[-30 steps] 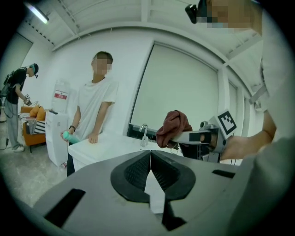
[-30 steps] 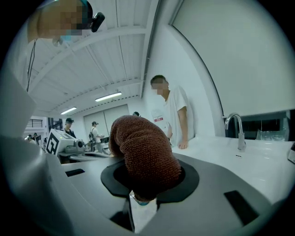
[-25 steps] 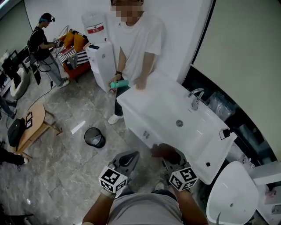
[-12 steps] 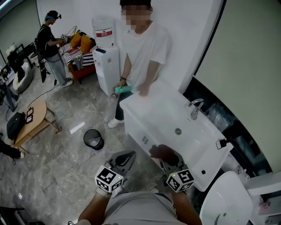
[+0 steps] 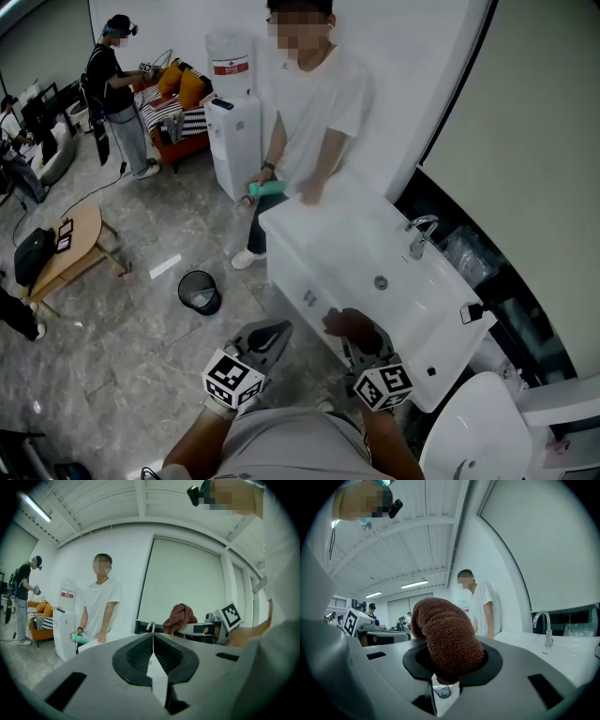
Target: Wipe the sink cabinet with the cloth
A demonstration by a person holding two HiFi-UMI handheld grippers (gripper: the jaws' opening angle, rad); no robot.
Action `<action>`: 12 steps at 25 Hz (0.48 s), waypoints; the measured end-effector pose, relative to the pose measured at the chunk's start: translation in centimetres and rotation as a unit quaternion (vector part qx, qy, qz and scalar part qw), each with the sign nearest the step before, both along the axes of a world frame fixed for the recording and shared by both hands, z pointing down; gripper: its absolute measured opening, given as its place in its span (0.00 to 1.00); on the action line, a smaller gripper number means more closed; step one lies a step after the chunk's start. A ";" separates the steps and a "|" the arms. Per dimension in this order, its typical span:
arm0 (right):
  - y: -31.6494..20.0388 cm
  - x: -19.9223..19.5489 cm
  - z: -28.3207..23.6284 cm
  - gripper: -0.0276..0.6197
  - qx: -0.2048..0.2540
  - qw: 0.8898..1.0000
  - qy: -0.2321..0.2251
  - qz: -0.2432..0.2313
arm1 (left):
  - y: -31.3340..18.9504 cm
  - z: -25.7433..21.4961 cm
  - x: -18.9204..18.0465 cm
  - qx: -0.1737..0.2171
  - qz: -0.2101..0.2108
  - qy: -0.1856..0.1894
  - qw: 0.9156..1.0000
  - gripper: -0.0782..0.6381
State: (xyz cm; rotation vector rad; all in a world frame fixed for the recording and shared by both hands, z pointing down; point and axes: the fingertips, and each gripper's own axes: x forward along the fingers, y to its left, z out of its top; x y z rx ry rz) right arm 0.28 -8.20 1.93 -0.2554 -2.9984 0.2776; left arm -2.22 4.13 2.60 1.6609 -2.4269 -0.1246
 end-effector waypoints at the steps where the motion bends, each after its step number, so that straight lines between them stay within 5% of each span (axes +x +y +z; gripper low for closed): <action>1: 0.0 0.1 0.1 0.21 0.000 1.000 0.001 0.001 | 0.1 0.0 0.1 0.000 -0.001 0.001 1.000 0.13; 12: 0.4 0.6 0.5 0.21 -0.003 1.000 0.005 -0.001 | 0.8 0.3 0.7 0.003 -0.010 0.002 1.000 0.13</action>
